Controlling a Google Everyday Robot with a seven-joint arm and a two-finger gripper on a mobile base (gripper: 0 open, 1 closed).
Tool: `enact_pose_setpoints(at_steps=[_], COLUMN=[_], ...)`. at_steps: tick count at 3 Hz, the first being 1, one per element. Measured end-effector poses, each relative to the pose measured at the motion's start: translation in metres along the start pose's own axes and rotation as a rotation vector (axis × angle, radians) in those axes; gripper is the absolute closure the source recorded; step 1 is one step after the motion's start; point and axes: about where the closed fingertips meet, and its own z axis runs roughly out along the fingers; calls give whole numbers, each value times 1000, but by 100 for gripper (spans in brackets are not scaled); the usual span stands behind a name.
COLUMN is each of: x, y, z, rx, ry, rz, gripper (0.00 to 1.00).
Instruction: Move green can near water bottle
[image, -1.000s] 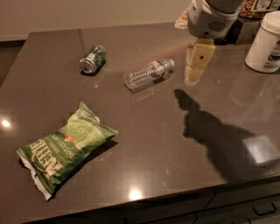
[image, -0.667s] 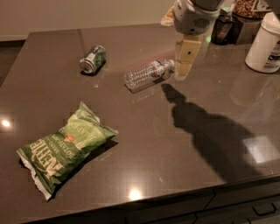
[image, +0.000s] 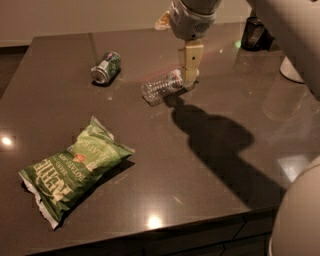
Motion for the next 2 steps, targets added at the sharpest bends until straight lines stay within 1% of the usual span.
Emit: enact_pose_setpoints(at_steps=[1, 2], x=[-17, -39], y=[-16, -32], z=[10, 19], rx=[37, 48], ry=[6, 23], rz=[-120, -282], gripper=[0, 0])
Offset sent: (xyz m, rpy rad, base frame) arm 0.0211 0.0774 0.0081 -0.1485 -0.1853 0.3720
